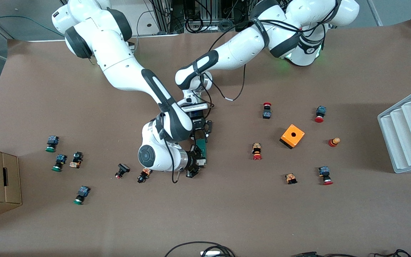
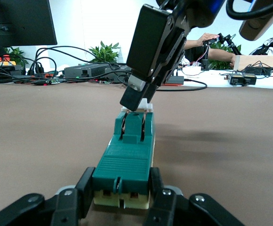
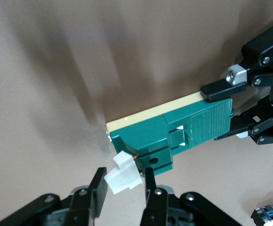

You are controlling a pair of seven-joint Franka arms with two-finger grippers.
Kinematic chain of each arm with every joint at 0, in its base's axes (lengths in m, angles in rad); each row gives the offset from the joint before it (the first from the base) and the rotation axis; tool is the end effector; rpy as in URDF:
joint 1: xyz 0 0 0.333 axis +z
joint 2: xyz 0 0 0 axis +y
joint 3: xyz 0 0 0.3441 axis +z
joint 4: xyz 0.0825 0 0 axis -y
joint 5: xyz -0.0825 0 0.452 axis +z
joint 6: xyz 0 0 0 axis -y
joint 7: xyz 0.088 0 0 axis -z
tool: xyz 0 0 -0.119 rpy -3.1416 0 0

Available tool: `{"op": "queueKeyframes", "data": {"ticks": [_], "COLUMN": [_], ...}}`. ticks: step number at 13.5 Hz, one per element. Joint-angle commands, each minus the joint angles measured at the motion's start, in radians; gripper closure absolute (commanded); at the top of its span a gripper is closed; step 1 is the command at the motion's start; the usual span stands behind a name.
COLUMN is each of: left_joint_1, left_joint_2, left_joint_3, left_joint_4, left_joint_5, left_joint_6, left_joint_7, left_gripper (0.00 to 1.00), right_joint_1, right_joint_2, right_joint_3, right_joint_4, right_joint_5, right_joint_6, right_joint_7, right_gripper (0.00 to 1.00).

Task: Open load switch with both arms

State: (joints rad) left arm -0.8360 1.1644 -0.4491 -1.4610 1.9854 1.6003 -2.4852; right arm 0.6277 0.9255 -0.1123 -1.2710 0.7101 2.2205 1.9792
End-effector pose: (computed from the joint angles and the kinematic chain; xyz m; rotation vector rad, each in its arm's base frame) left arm 0.3605 -0.6499 -0.0026 -2.3382 -0.2101 -1.9238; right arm 0.7021 0.4548 0.1682 -1.7409 2.3011 0.6541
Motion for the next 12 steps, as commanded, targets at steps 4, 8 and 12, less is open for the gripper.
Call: {"op": "queueKeyframes", "data": {"ticks": [4, 8, 12], "left_joint_1": [0.002, 0.002, 0.002], "left_joint_2": [0.012, 0.012, 0.012], "left_joint_3": [-0.007, -0.007, -0.007], "left_joint_4": [0.011, 0.01, 0.01], "left_joint_5": [0.001, 0.001, 0.001], "left_joint_6": [0.007, 0.007, 0.007], "left_joint_7": [0.006, 0.006, 0.008], "left_gripper": [0.44, 0.46, 0.46], "right_joint_1": [0.003, 0.001, 0.004], "right_joint_2": [-0.008, -0.01, -0.025], "right_joint_3": [0.014, 0.016, 0.014], "right_joint_4": [-0.007, -0.013, -0.019], "right_joint_5": [0.015, 0.017, 0.009], "right_joint_6": [0.004, 0.004, -0.002], "right_joint_7": [0.023, 0.018, 0.012], "right_gripper": [0.78, 0.89, 0.9]}}
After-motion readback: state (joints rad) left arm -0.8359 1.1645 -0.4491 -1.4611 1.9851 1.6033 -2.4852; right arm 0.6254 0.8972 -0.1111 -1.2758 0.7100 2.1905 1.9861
